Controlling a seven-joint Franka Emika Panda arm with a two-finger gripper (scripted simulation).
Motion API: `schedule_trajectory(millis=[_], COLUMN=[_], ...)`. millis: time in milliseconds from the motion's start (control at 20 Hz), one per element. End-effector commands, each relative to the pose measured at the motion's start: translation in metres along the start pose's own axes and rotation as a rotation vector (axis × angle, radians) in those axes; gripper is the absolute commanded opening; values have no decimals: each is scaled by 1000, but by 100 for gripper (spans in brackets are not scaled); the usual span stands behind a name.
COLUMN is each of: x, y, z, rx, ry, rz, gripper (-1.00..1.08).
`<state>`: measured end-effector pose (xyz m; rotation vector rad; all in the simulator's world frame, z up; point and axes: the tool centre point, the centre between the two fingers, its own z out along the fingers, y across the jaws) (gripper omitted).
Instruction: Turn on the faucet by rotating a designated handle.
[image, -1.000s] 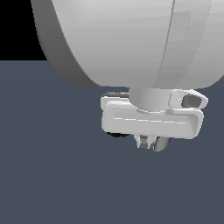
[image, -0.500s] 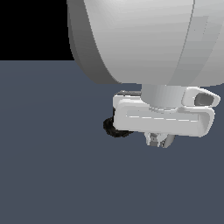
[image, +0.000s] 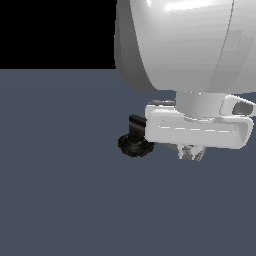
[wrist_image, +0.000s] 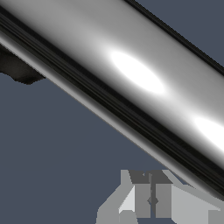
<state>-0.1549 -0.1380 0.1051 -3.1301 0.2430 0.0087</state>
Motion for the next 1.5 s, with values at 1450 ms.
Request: schedule_trajectory(millis=[1450], x=[90], y=[76], z=[0], rx=[-2], ry=[6], rz=[-1], gripper=[-100])
